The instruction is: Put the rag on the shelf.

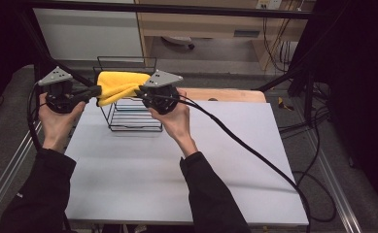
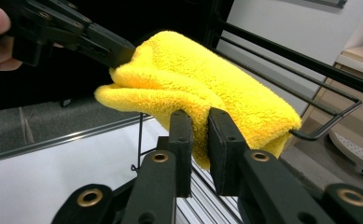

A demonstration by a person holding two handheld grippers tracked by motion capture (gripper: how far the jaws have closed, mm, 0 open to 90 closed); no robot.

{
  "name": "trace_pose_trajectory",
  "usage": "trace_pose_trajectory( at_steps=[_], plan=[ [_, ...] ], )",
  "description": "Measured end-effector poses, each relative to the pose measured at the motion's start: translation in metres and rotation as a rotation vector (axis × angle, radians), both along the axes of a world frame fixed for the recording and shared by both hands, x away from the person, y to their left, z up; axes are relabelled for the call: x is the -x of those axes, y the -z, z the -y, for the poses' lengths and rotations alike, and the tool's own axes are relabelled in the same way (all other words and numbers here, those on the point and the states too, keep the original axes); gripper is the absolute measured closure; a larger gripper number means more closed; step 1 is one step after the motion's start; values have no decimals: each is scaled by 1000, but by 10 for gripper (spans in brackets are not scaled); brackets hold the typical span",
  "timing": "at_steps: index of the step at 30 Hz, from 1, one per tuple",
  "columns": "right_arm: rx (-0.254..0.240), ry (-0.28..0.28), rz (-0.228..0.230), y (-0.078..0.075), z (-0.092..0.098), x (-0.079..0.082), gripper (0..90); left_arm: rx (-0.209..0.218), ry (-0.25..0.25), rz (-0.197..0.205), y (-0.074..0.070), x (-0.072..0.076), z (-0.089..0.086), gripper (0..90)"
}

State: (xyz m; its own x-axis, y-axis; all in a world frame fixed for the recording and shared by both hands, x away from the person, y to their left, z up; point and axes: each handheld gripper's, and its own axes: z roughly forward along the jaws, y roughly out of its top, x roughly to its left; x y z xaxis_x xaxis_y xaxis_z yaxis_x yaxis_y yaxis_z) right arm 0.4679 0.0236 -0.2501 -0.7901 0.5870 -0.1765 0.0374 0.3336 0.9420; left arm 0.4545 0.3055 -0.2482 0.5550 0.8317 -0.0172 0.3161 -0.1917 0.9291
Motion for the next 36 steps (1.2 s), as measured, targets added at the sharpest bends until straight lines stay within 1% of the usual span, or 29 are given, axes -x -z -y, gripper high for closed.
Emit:
trace_pose_trajectory(
  at_steps=[2, 4, 6, 7, 8, 10, 11, 12, 14, 16, 19, 21, 23, 26, 28, 32, 34, 36],
  plan=[
    [3, -2, -4, 0, 0, 0, 771, -9, -3, -9, 3, -3, 0, 900],
    [-4, -13, -13, -1, 0, 0, 751, -13, -4, -13, 6, -5, 1, 900],
    [-26, -22, -28, -3, 1, 0, 712, -10, -8, -16, 8, -6, 1, 900],
    [-46, -30, -39, -5, 2, 1, 704, -13, -8, -17, 9, -7, 2, 900],
    [-66, -35, -40, -8, 3, 1, 695, -18, -9, -17, 10, -8, 2, 900],
    [-78, -33, -29, -13, 3, 1, 701, -21, -14, -17, 12, -10, 3, 900],
    [-78, -31, -27, -15, 2, 0, 722, -23, -15, -17, 13, -11, 3, 900],
    [-78, -31, -38, -15, 1, -1, 766, -24, -17, -17, 13, -11, 4, 900],
    [-81, -34, -78, -10, -3, -6, 838, -29, -17, -18, 16, -13, 5, 900],
    [-56, -22, -122, 1, -7, -12, 889, -34, -16, -16, 18, -13, 6, 900],
    [-30, -4, -158, 19, -11, -18, 900, -36, -16, -15, 22, -14, 5, 900],
    [-22, 22, -160, 27, -12, -22, 900, -39, -20, -18, 25, -16, 6, 900],
    [-20, 44, -162, 33, -11, -26, 900, -43, -25, -23, 29, -19, 6, 900],
    [-9, 62, -145, 37, -12, -29, 900, -29, -30, -26, 33, -22, 6, 900],
    [-7, 69, -133, 39, -13, -31, 898, -27, -31, -24, 35, -23, 7, 900],
    [-18, 58, -132, 40, -12, -30, 873, -31, -24, -19, 34, -21, 6, 900],
    [-26, 39, -123, 38, -10, -26, 844, -33, -15, -17, 33, -17, 5, 897],
    [-36, 22, -119, 36, -5, -20, 810, -44, -4, -20, 34, -12, 4, 867]
  ],
)
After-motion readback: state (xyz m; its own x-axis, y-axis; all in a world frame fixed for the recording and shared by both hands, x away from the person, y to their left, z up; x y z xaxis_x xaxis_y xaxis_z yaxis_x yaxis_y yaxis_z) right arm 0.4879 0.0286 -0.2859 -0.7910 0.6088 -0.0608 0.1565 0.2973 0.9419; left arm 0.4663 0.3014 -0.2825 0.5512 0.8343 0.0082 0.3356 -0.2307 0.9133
